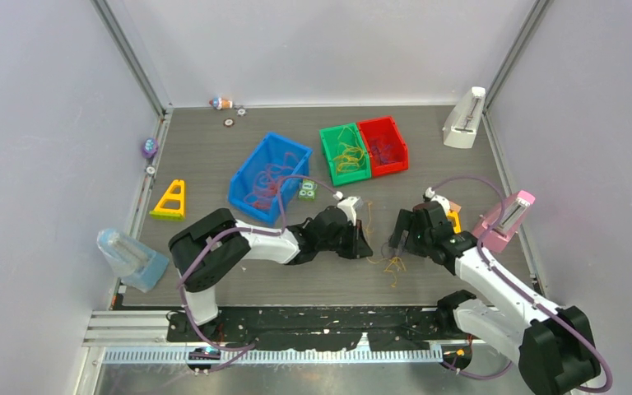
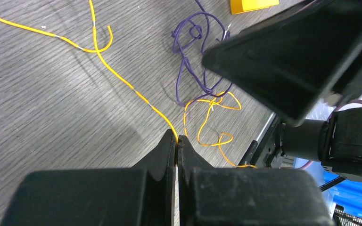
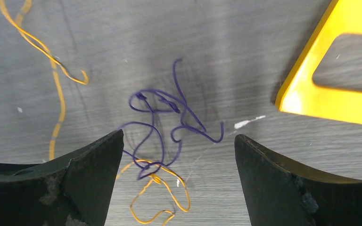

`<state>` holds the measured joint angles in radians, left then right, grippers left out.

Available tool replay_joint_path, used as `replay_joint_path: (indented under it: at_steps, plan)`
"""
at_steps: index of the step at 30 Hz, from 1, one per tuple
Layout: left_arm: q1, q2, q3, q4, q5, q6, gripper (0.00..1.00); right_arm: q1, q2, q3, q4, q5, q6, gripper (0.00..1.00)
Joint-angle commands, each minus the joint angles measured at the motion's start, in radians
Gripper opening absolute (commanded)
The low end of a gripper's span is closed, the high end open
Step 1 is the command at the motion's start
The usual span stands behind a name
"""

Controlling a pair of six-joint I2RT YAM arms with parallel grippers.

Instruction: Untangle the cables

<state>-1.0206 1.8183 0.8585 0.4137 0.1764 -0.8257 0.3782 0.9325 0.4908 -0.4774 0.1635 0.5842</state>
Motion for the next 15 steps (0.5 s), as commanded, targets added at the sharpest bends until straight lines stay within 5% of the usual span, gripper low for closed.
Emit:
replay_joint_path:
  at_steps: [1, 6, 8, 10, 11, 13, 15]
  plan:
    - [0.005, -0.021, -0.013, 0.076, 0.008, 0.024, 0.0, 0.004, 0.021, -0.067, 0.104, -0.067, 0.043, 0.95]
    - [0.004, -0.036, -0.03, 0.075, 0.012, 0.029, 0.0, 0.003, 0.136, -0.07, 0.172, -0.048, 0.055, 0.96]
    - [0.005, -0.056, -0.05, 0.073, 0.001, 0.036, 0.0, 0.004, 0.177, -0.064, 0.183, -0.027, 0.052, 0.85]
    - [0.007, -0.091, -0.073, 0.033, -0.031, 0.056, 0.0, 0.004, 0.2, -0.054, 0.187, -0.004, 0.048, 0.57]
    - [0.017, -0.116, -0.091, 0.009, -0.045, 0.061, 0.0, 0.004, 0.202, -0.046, 0.182, 0.003, 0.042, 0.32]
    - [0.057, -0.181, -0.155, 0.012, -0.037, 0.058, 0.0, 0.004, 0.19, -0.027, 0.156, 0.034, 0.04, 0.09]
    - [0.101, -0.251, -0.232, 0.029, -0.019, 0.056, 0.0, 0.003, 0.162, -0.012, 0.133, 0.064, 0.038, 0.06]
